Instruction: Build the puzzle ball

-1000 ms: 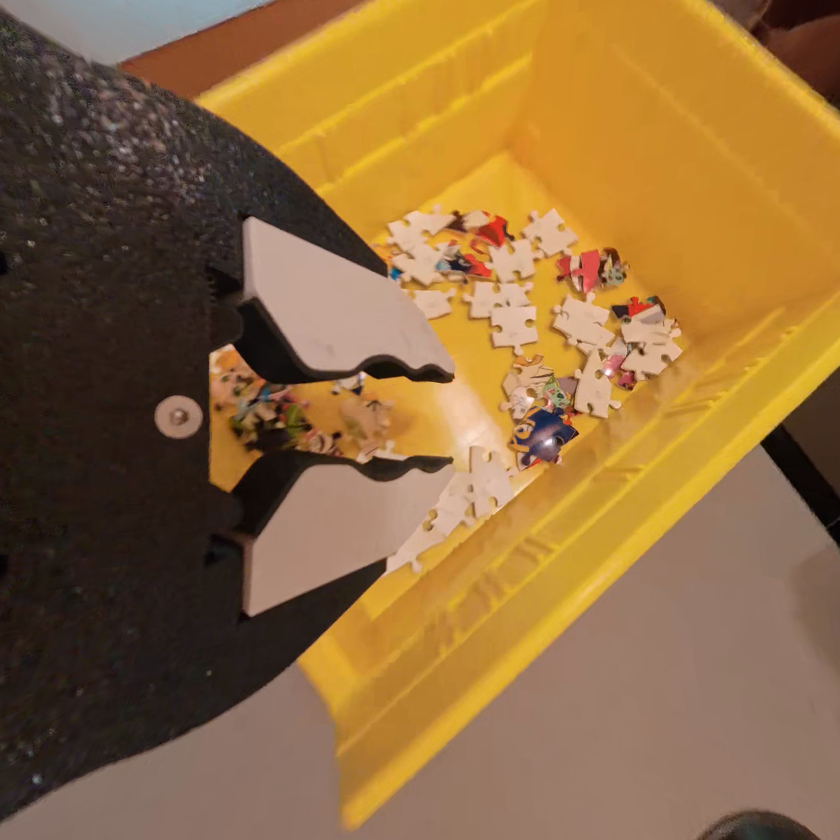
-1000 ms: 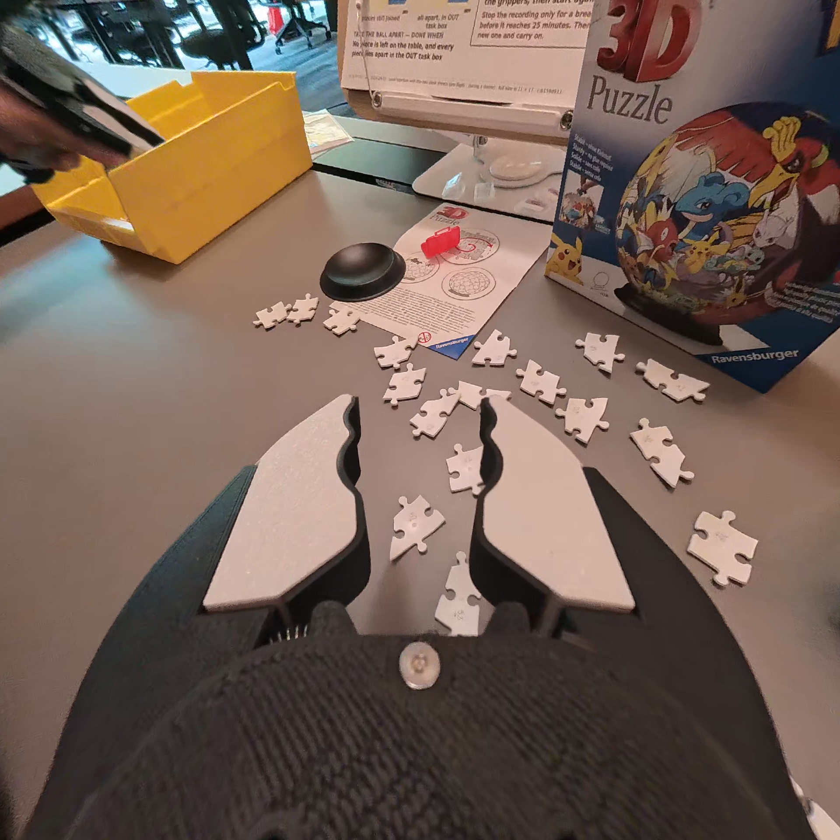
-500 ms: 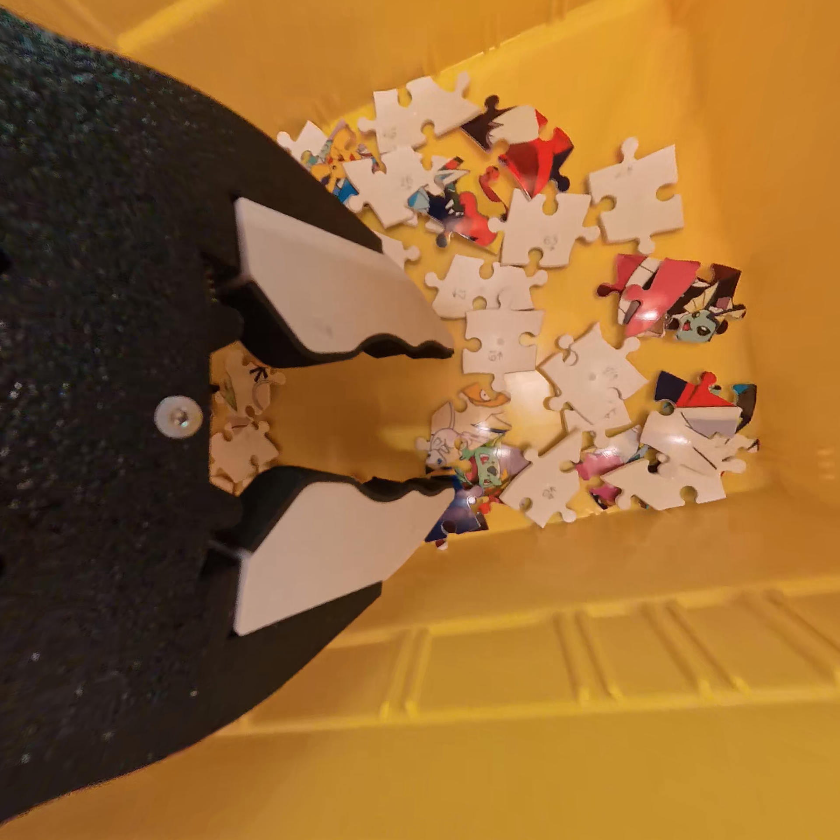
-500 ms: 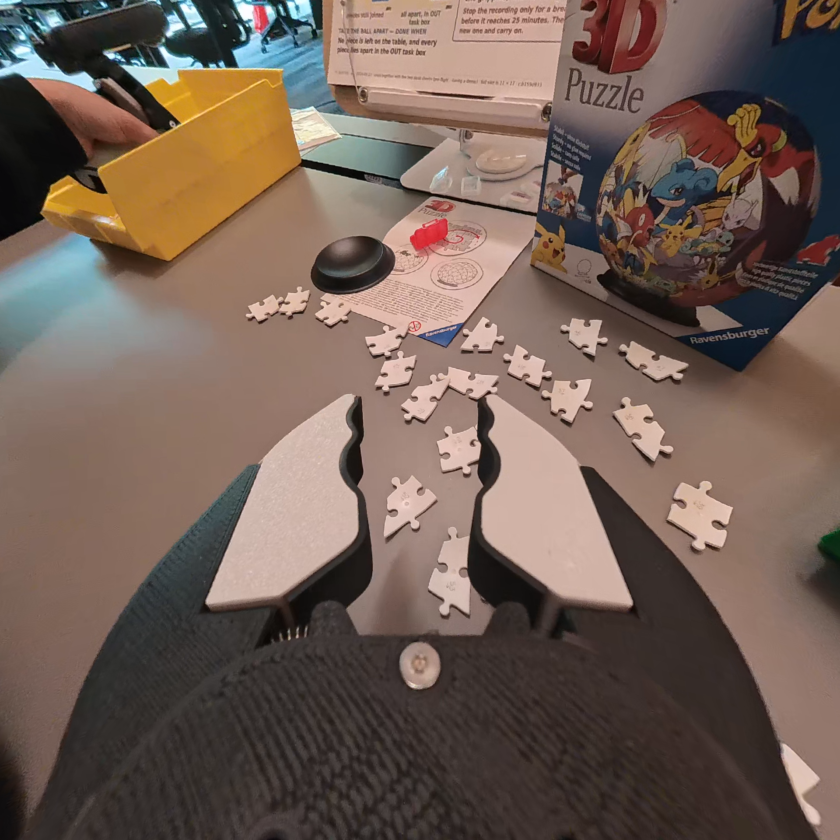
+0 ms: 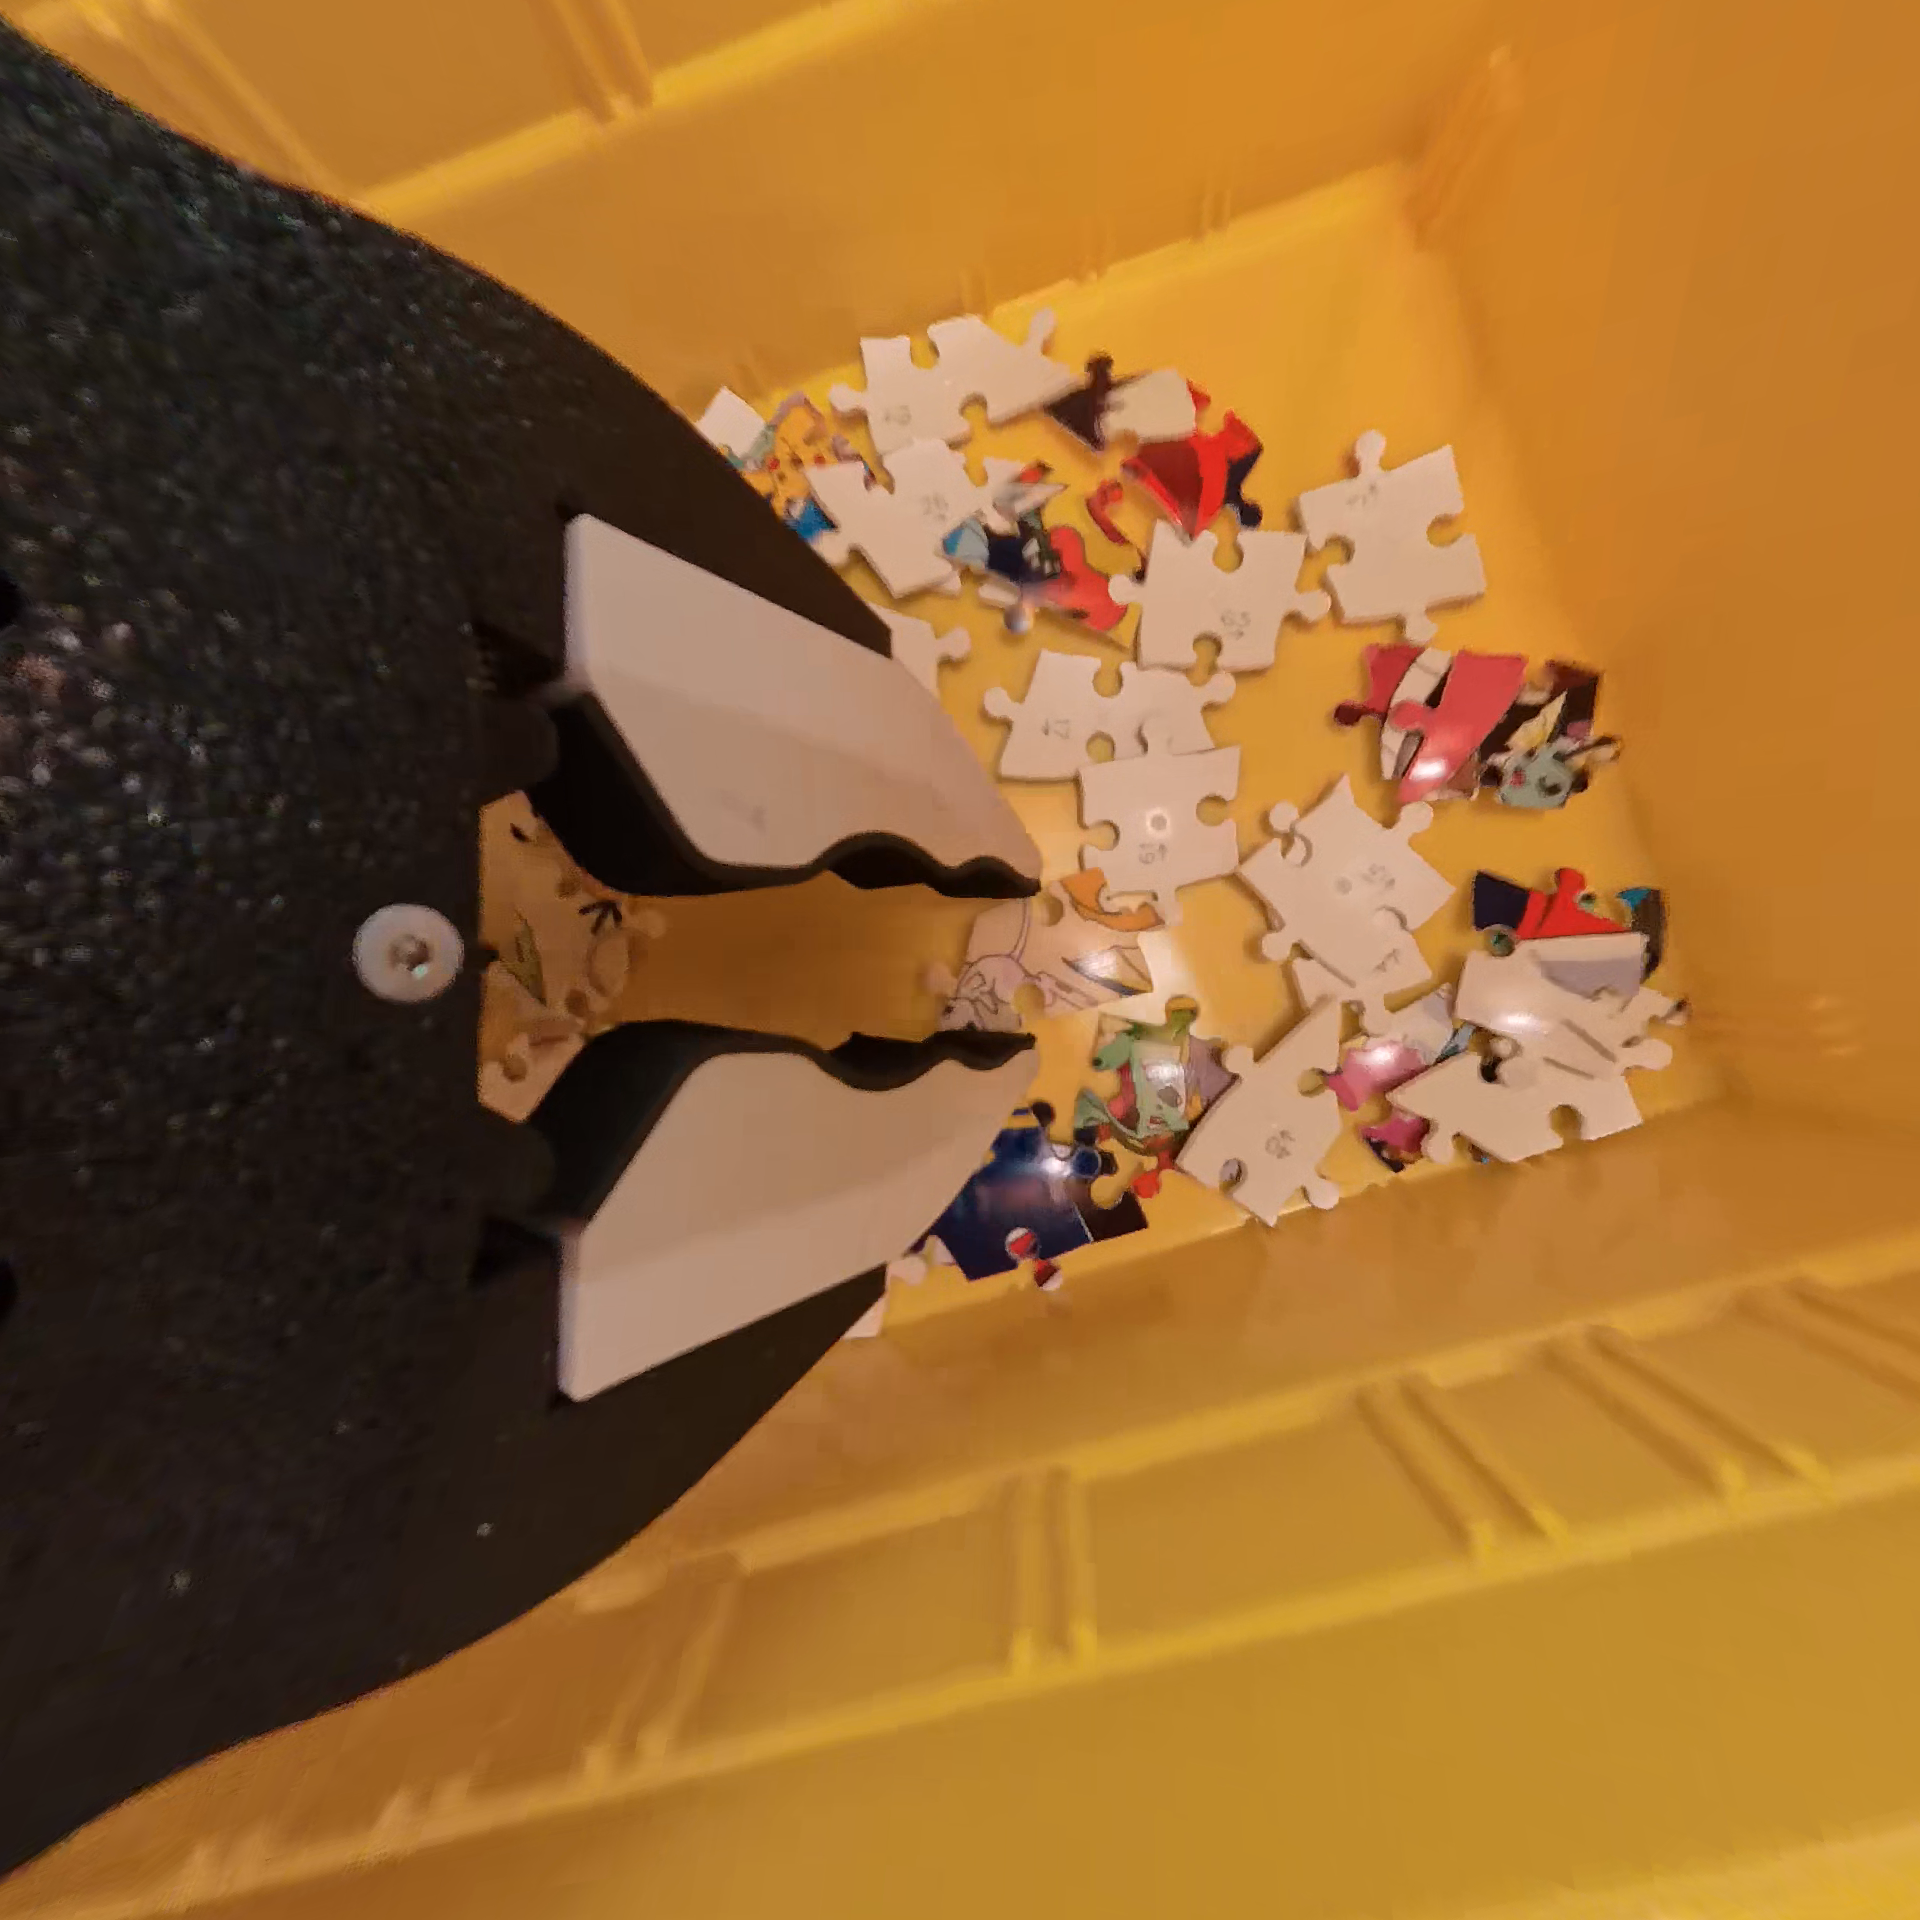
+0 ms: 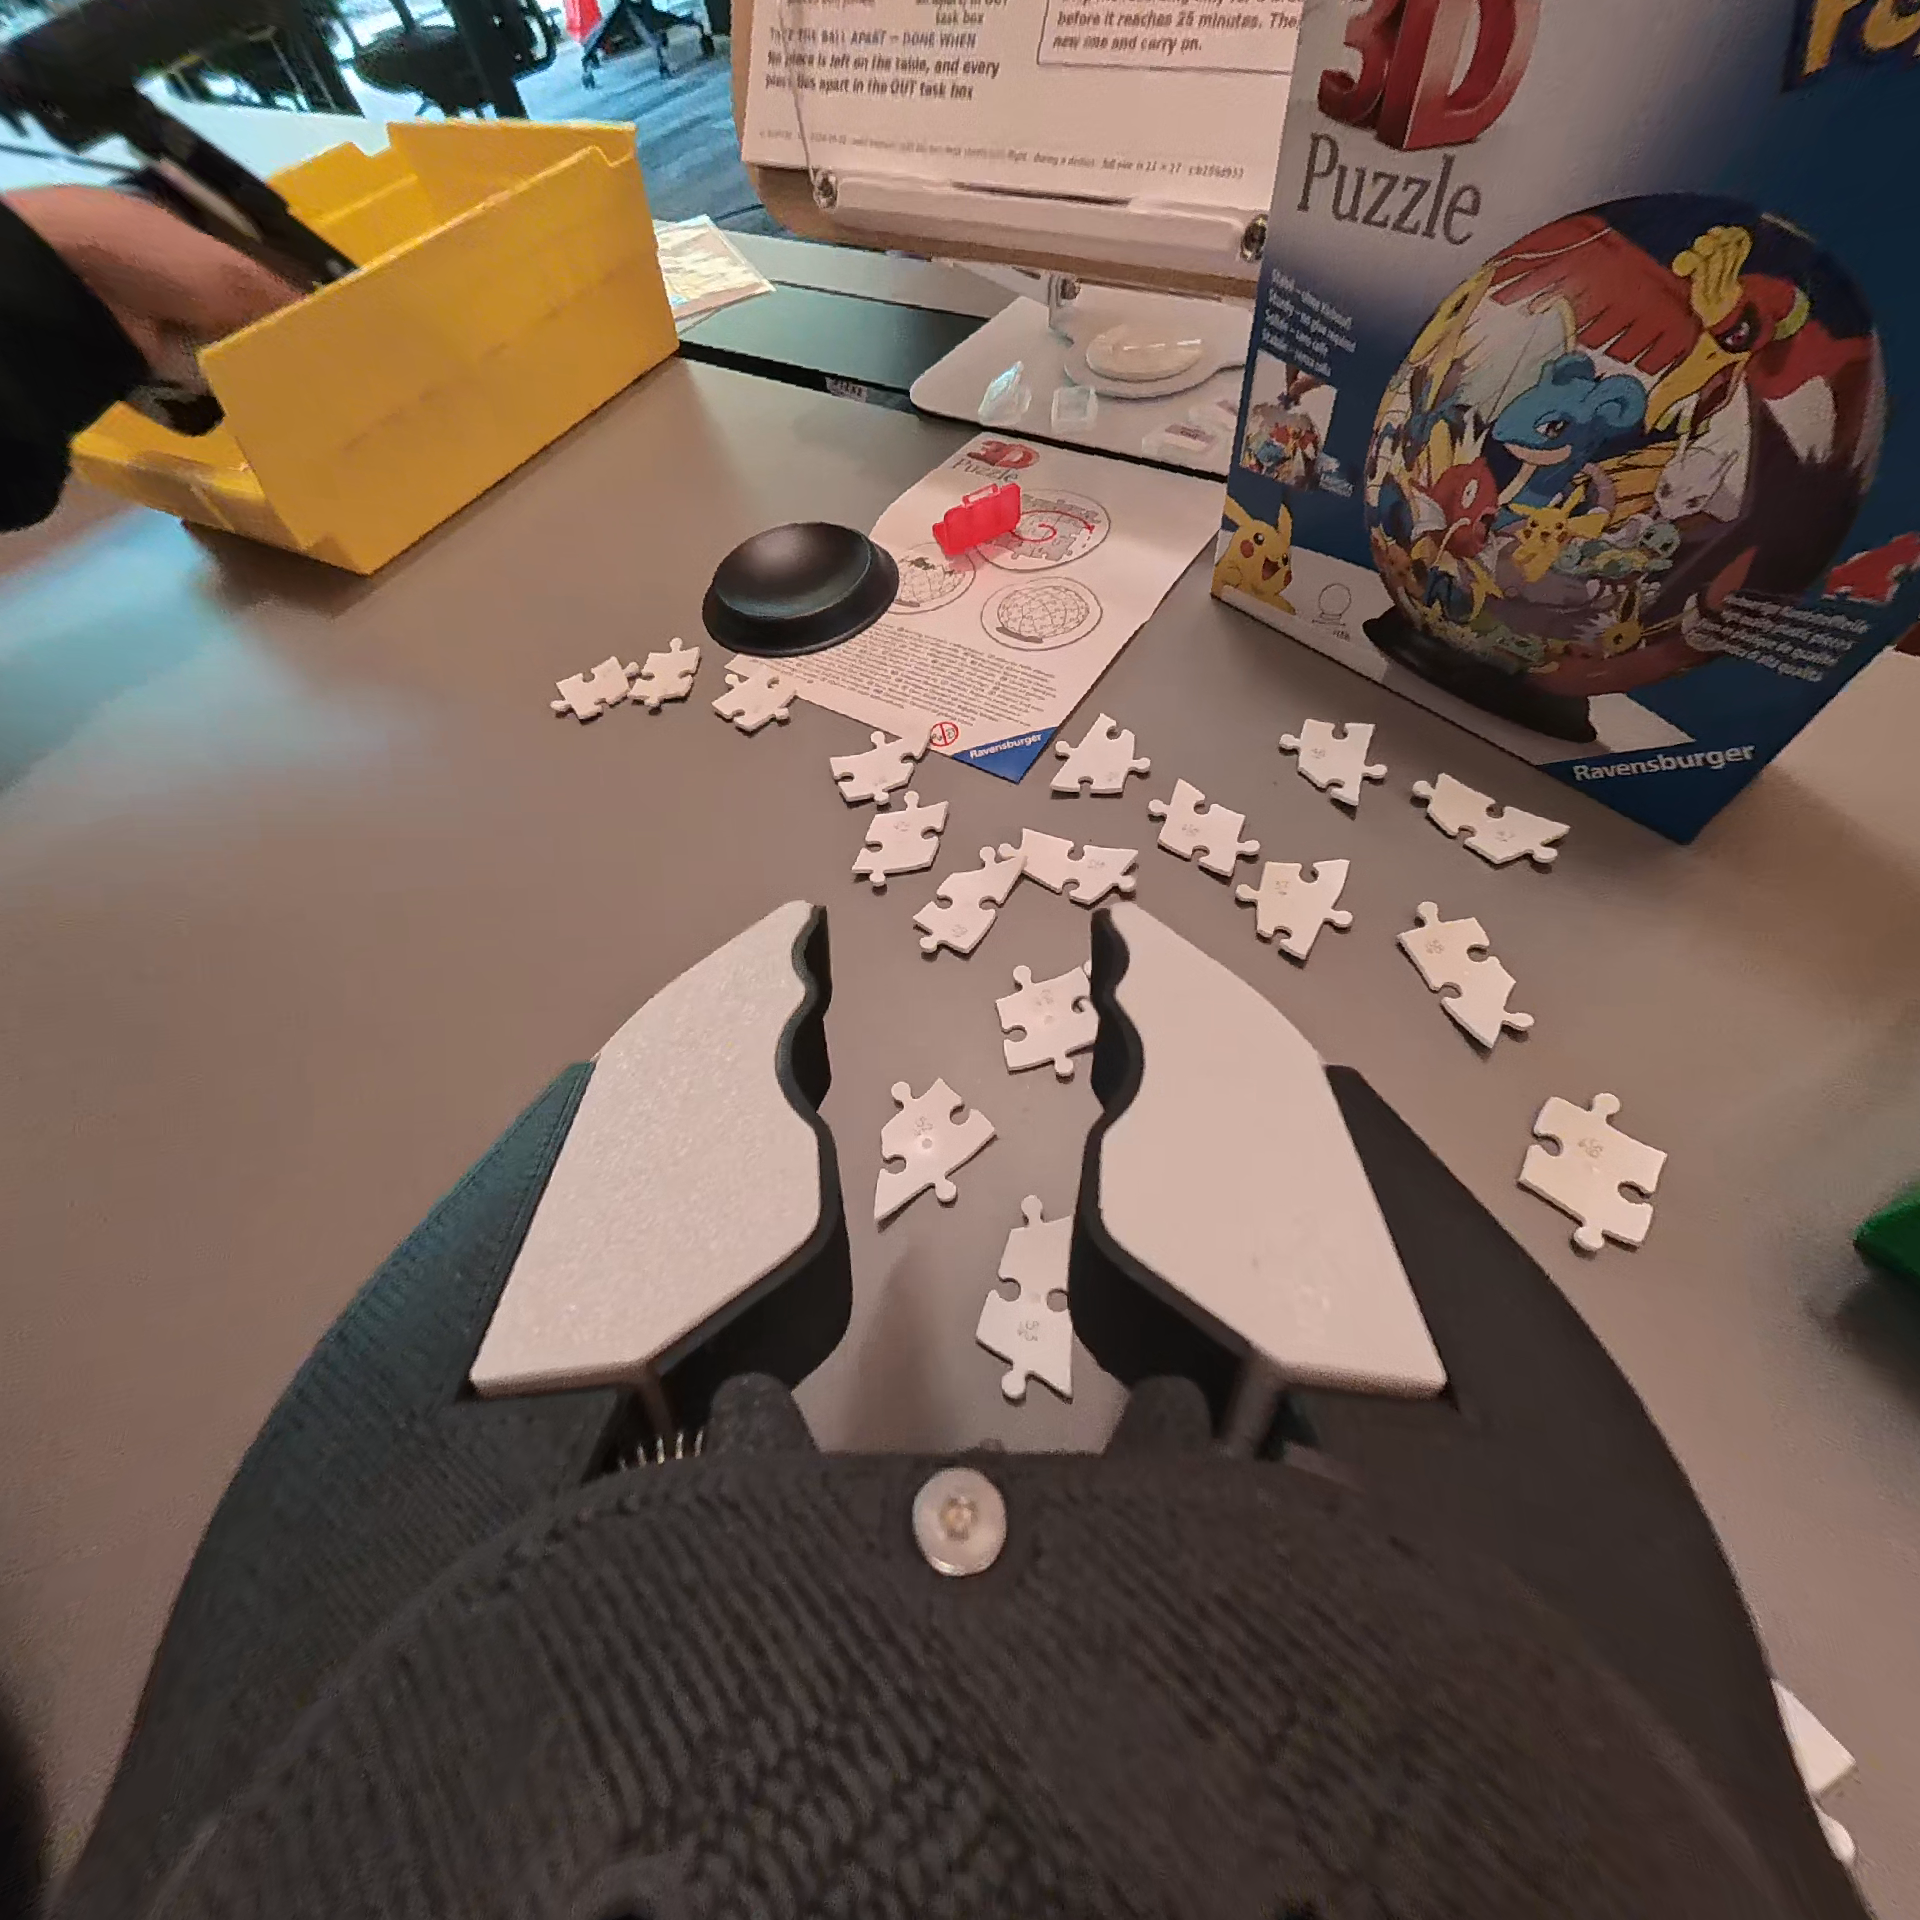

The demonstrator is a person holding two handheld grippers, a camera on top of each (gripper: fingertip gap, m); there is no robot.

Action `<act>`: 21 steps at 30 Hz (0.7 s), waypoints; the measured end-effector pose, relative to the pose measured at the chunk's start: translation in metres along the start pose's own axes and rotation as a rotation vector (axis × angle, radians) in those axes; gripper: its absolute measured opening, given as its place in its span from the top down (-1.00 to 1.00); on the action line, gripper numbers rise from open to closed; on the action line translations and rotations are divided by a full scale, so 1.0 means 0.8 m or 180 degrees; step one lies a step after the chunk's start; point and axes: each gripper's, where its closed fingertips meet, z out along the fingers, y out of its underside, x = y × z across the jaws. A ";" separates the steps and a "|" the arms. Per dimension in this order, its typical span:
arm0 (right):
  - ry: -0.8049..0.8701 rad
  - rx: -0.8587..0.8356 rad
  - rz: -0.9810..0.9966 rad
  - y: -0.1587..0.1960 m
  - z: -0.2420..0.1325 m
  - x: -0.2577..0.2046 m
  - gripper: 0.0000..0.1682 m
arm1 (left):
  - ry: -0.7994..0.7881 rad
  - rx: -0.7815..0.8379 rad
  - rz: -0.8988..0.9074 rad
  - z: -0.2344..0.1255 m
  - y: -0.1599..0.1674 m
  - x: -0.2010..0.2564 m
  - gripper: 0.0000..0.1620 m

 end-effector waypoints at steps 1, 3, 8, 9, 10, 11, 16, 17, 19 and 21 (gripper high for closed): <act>-0.0015 0.0034 0.0020 -0.004 0.000 -0.002 0.43 | 0.0057 0.0158 -0.0034 -0.013 -0.004 -0.001 0.71; -0.0103 0.0084 0.0031 -0.011 0.005 -0.011 0.44 | 0.0355 0.0663 -0.0133 -0.053 -0.020 0.008 0.71; -0.0638 0.0155 0.0062 -0.043 0.049 -0.072 0.42 | 0.1890 0.2387 0.0014 -0.213 -0.056 0.109 0.72; -0.0871 0.0214 0.0145 -0.054 0.060 -0.097 0.42 | 0.2176 0.2694 0.0144 -0.244 -0.054 0.136 0.72; -0.1171 0.0291 0.0239 -0.067 0.070 -0.127 0.42 | 0.2475 0.2957 0.0278 -0.272 -0.048 0.165 0.72; -0.1530 0.0366 0.0353 -0.080 0.078 -0.160 0.41 | 0.2785 0.3199 0.0413 -0.299 -0.039 0.195 0.71; -0.3381 0.0839 0.1643 -0.167 0.063 -0.282 0.63 | 0.4064 0.4534 0.0667 -0.394 0.017 0.302 0.72; -0.3588 0.0880 0.1877 -0.179 0.060 -0.290 0.69 | 0.4252 0.4773 0.0577 -0.402 0.025 0.311 0.72; -0.3839 0.0839 0.2154 -0.191 0.057 -0.303 0.74 | 0.4705 0.4876 0.0500 -0.405 0.042 0.330 0.72; -0.3826 0.0618 0.2185 -0.185 0.063 -0.316 0.72 | 0.4946 0.4942 0.0481 -0.404 0.054 0.345 0.72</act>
